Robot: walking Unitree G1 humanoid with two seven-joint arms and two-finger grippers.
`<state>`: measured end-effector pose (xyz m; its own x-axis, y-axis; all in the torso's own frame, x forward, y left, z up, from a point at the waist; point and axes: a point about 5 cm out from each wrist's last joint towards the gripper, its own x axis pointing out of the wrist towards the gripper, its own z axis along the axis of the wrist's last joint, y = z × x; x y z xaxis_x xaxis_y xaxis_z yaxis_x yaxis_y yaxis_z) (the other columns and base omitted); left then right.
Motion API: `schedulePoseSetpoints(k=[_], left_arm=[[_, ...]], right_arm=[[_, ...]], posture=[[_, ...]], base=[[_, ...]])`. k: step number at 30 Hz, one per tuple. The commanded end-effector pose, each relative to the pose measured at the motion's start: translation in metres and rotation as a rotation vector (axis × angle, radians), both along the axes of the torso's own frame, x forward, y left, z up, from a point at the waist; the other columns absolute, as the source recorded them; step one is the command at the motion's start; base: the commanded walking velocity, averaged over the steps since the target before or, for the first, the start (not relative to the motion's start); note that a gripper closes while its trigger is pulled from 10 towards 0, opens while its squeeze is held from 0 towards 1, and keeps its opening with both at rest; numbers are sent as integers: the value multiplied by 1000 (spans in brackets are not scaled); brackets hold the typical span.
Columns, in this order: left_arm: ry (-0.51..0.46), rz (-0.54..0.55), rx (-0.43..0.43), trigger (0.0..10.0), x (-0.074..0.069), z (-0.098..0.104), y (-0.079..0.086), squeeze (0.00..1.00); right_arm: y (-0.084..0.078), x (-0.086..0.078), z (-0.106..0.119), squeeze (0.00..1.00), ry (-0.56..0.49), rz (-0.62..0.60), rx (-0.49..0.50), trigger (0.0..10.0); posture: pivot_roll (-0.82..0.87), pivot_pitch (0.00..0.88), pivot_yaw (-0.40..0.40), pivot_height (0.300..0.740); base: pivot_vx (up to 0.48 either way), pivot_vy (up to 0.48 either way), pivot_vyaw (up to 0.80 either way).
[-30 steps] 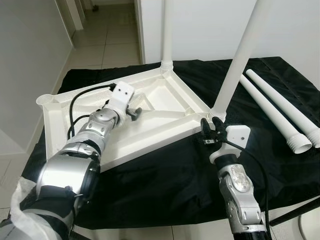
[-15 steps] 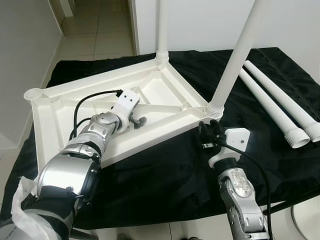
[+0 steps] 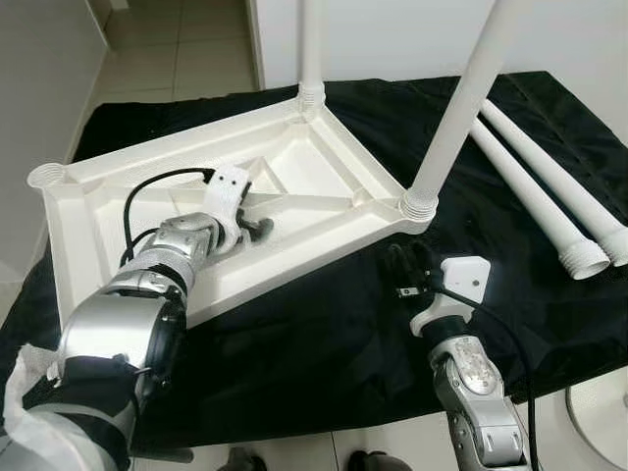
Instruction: Building children table
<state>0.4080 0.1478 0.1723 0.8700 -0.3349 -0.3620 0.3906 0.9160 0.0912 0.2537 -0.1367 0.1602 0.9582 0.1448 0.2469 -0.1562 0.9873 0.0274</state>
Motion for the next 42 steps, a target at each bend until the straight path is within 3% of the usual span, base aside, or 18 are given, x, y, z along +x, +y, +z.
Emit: schedulePoseSetpoints(k=[1, 3, 8, 13, 15, 20, 21, 22, 24, 25, 27, 28, 29, 34, 37, 38, 41, 42], left_arm=[[4, 243, 74, 1255, 0, -9, 16, 0], [-19, 244, 90, 784, 1, -6, 15, 0], [-39, 253, 111, 980, 3, -1, 15, 0], [-73, 258, 108, 549, 6, 9, 13, 0], [-81, 241, 89, 0, 6, 10, 8, 0], [-79, 187, 79, 39, 5, 8, -3, 0], [-78, 133, 78, 1020, 4, 6, -12, 0], [-82, 81, 84, 2627, 2, 3, -23, 0], [-85, 48, 88, 2627, 1, 2, -30, 0], [-95, 0, 84, 4667, 0, 3, -38, 0], [-102, -28, 80, 4667, -1, 3, -43, 0], [-107, -54, 75, 6078, -1, 4, -47, 0], [-123, -110, 82, 10000, -2, 7, -54, 0], [-172, -199, 34, 10000, -1, 28, -61, 0], [-172, -199, 34, 10000, -1, 28, -61, 0], [-197, -210, -21, 10000, 2, 42, -57, 706], [-197, -210, -21, 10000, 2, 42, -57, 706], [-241, -225, -86, 10000, 4, 62, -49, 1000]], right_arm=[[2, 0, 0, 0, 9, 2, 7, 10000], [2, 1, 1, 0, 7, 3, 4, 10000], [3, 4, 3, 0, 2, 2, 5, 10000], [5, 9, 3, 0, -7, 2, 6, 10000], [4, 10, 4, 0, -17, -5, 8, 10000], [3, 12, 5, 0, -24, -13, 10, 10000], [2, 13, 4, 0, -26, -17, 10, 10000], [2, 15, 4, 0, -29, -19, 11, 10000], [2, 16, 4, 0, -31, -21, 12, 10000], [2, 17, 4, 0, -32, -23, 13, 10000], [2, 18, 5, 0, -33, -24, 13, 10000], [2, 19, 5, 0, -34, -23, 15, 10000], [3, 21, 5, 0, -38, -21, 16, 10000], [7, 24, 7, 0, -51, -14, 22, 10000], [7, 24, 7, 0, -51, -14, 22, 10000], [7, 26, 7, 0, -54, -14, 23, 10000], [7, 26, 7, 0, -54, -14, 23, 10000], [7, 28, 7, 0, -58, -14, 24, 10000]], posture=[[-156, 157, 56, 740], [-150, 149, 59, 740], [-147, 140, 63, 740], [-138, 115, 80, 740], [-136, 103, 91, 740], [-130, 90, 101, 740], [-128, 85, 107, 740], [-118, 77, 109, 740], [-118, 77, 109, 740], [-113, 69, 114, 740], [-113, 69, 114, 740], [-111, 67, 115, 740], [-107, 61, 118, 740], [-99, 48, 122, 740], [-99, 48, 122, 740], [-95, 41, 125, 740], [-95, 41, 125, 740], [-90, 35, 126, 740]], base=[[0, 0, 0], [0, 0, 0], [0, 0, 0], [0, 0, 0], [0, 0, 0], [0, 0, 0], [0, 0, 0], [0, 0, 0], [0, 0, 0], [0, 0, 0], [0, 0, 0], [0, 0, 0], [0, 0, 0], [0, 0, 0], [0, 0, 0], [0, 0, 0], [0, 0, 0], [0, 0, 0]])
